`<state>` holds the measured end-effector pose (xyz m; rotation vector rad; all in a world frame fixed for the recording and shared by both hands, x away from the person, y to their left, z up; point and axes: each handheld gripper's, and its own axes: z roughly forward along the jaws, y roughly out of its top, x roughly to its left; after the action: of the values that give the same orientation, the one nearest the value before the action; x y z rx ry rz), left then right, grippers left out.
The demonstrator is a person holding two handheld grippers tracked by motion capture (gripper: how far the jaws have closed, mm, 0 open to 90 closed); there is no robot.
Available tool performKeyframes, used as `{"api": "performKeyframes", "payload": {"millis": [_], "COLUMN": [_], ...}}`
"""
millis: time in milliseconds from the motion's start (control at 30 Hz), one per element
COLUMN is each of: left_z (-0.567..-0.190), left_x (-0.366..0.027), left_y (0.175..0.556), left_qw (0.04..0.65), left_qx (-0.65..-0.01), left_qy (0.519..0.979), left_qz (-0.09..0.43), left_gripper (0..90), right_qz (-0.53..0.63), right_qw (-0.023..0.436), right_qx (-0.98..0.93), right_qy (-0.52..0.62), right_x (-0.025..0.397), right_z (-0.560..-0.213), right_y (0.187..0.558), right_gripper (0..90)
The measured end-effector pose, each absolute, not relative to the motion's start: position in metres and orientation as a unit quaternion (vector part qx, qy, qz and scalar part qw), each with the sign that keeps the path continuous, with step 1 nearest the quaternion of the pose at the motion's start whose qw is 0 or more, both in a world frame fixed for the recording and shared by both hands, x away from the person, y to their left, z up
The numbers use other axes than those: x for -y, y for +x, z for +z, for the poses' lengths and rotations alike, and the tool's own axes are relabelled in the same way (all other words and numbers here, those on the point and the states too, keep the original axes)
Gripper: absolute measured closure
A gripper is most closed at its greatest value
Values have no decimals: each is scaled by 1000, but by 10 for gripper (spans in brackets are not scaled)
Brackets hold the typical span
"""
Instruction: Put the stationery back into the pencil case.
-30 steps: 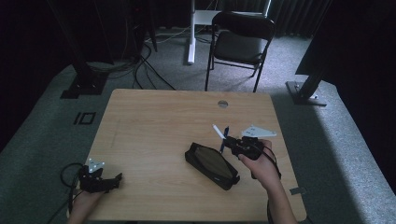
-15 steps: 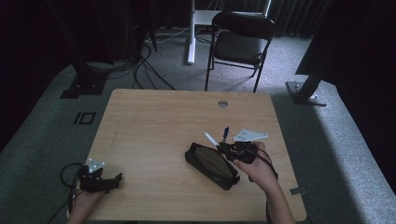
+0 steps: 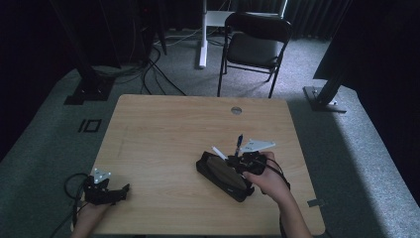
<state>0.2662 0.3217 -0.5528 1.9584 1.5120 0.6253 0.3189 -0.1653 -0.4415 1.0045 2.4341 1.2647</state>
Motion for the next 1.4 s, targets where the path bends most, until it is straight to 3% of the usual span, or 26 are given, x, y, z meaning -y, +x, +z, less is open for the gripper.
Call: {"api": "performKeyframes", "payload": {"millis": [1400], "left_z": [-553], "left_x": [-322], "left_y": [266], "left_qw": [290], "left_qx": [-567], "left_qy": [734], "left_qz": [235], "left_gripper": [3], "right_qz": [352], "right_qw": [73], "right_qx": [-874], "right_qy": [327], "right_x": [142], "right_z": [-473], "right_y": [333], "right_gripper": [785]}}
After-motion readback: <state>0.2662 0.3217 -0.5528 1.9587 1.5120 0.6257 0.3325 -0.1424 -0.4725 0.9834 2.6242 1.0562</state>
